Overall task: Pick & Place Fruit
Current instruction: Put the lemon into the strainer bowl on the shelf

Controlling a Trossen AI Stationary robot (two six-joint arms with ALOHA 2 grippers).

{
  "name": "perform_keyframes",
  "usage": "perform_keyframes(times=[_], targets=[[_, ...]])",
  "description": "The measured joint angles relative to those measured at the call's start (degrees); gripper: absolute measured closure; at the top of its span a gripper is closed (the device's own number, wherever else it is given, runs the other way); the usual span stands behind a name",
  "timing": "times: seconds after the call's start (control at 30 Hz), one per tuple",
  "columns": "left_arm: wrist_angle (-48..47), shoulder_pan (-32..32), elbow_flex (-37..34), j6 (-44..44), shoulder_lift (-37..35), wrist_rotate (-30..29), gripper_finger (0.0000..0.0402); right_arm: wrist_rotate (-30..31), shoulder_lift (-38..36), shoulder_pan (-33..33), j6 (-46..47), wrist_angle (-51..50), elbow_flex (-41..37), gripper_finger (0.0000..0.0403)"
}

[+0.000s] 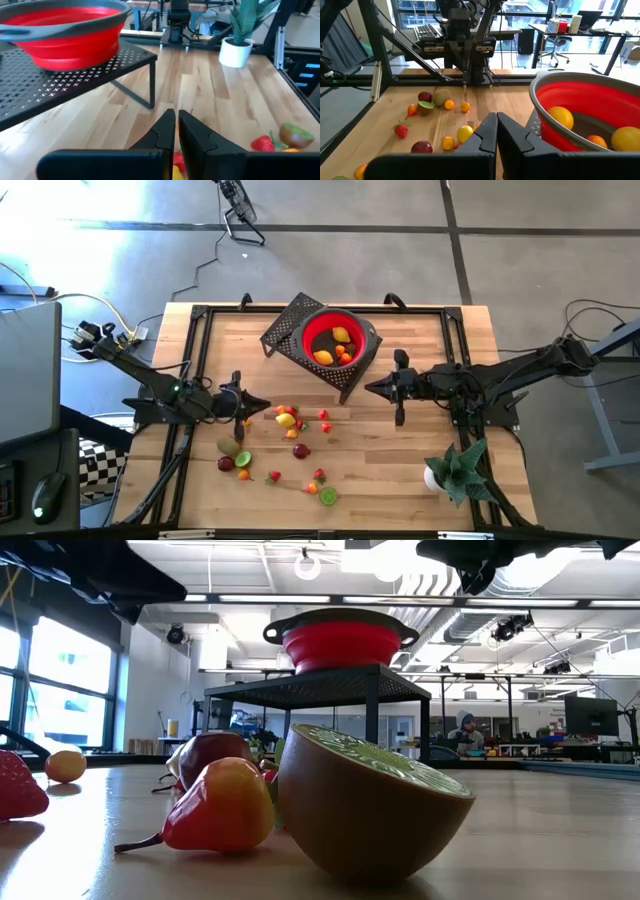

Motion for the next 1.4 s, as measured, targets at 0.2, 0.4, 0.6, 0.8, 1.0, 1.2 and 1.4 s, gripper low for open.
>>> perform_keyframes(times=[0.2,0.4,0.6,0.8,1.0,1.2,1.4], targets=[[-4.3,0.2,4.2,-3.2,0.0,0.1,0.0382,0.0,0.0,0.0,-0.1,0.0,0.0,0.0401],[-11.4,0.2,9.3,-1.8,2.2,0.2,0.0382,0.0,0.0,0.0,1.8,-3.0,0.0,0.0401],[-14.1,0.2,11.9,-1.8,6.1,1.1,0.0382,3.2,0.0,0.0,2.9,-6.1,0.0,0.0401],[-20.3,0.2,15.2,-3.2,10.0,1.2,0.0382,5.0,0.0,0.0,2.8,-5.9,0.0,0.0401],[-33.7,0.2,19.3,-10.1,12.6,-0.8,0.0382,4.3,0.0,0.0,2.9,-6.1,0.0,0.0401],[-38.5,0.2,20.0,-15.6,13.1,-0.9,0.0382,4.5,0.0,0.0,2.9,-6.5,0.0,0.0401],[-39.1,0.2,20.0,-17.2,13.1,-1.0,0.0382,4.5,0.0,0.0,2.9,-6.7,0.0,0.0401]])
